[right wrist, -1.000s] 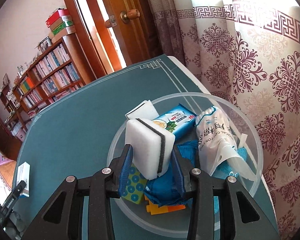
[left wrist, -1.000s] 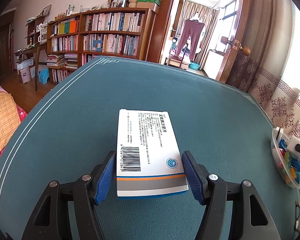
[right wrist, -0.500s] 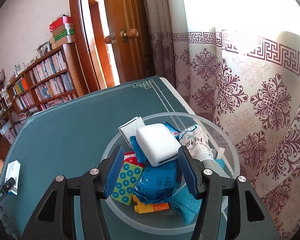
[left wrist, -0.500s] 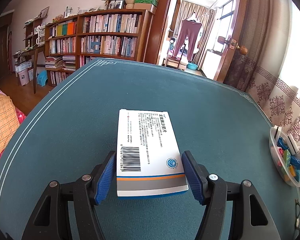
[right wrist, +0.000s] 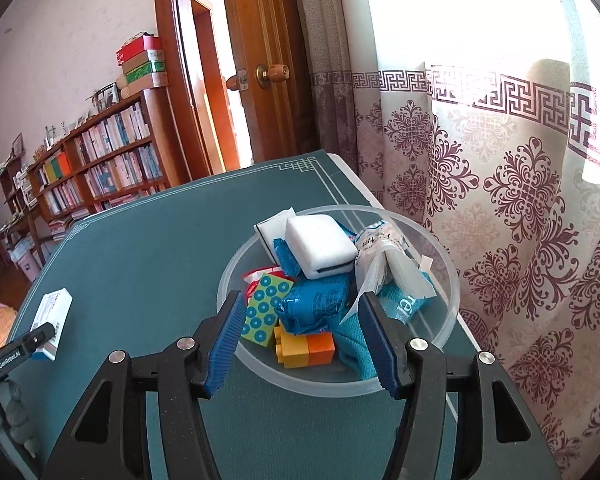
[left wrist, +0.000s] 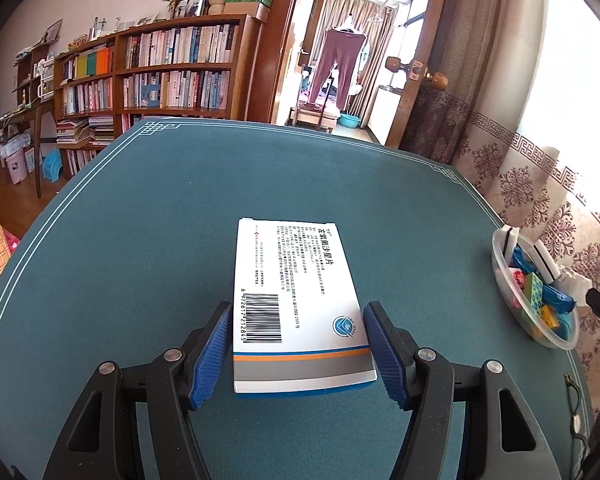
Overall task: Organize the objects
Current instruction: 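Lower the eraser block into the bowl and open the right gripper, then carry the medicine box with the left gripper over the bowl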
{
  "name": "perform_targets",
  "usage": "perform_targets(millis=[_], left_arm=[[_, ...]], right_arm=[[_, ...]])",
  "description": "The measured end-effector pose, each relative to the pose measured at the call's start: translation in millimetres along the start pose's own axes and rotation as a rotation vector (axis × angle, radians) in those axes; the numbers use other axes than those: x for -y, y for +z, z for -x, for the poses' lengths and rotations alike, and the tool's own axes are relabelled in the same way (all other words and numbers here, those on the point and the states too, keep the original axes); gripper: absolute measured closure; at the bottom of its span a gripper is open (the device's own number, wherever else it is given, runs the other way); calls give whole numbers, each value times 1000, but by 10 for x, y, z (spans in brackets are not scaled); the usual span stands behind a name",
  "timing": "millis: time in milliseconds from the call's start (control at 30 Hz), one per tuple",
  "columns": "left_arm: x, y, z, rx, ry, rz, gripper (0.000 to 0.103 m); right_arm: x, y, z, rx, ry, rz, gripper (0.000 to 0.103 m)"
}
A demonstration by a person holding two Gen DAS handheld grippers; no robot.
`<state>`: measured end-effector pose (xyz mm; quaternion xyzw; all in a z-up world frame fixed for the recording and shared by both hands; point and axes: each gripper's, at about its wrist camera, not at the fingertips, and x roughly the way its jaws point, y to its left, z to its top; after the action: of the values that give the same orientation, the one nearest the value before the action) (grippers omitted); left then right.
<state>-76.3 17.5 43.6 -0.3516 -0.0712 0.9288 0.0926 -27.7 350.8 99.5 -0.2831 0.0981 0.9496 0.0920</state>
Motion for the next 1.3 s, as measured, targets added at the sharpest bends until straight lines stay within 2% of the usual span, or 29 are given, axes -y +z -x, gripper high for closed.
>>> perform_targets(millis=[300,933,1133,1300], left_arm=[[473,14,-11,-23,-61,-68,34],[1752,157,-156,-81,-227,-269,34],[2044,150,-262,-132,-263,-317,34],[2207,167,-431,-180,-271,-313,34]], right_arm=[[156,-122,154,-2,30,-4,43],[578,-338,209,-42,80,-25,43],[615,-348,218,-42,104,-42,43],[675,-341,229,-40,110,-70,43]])
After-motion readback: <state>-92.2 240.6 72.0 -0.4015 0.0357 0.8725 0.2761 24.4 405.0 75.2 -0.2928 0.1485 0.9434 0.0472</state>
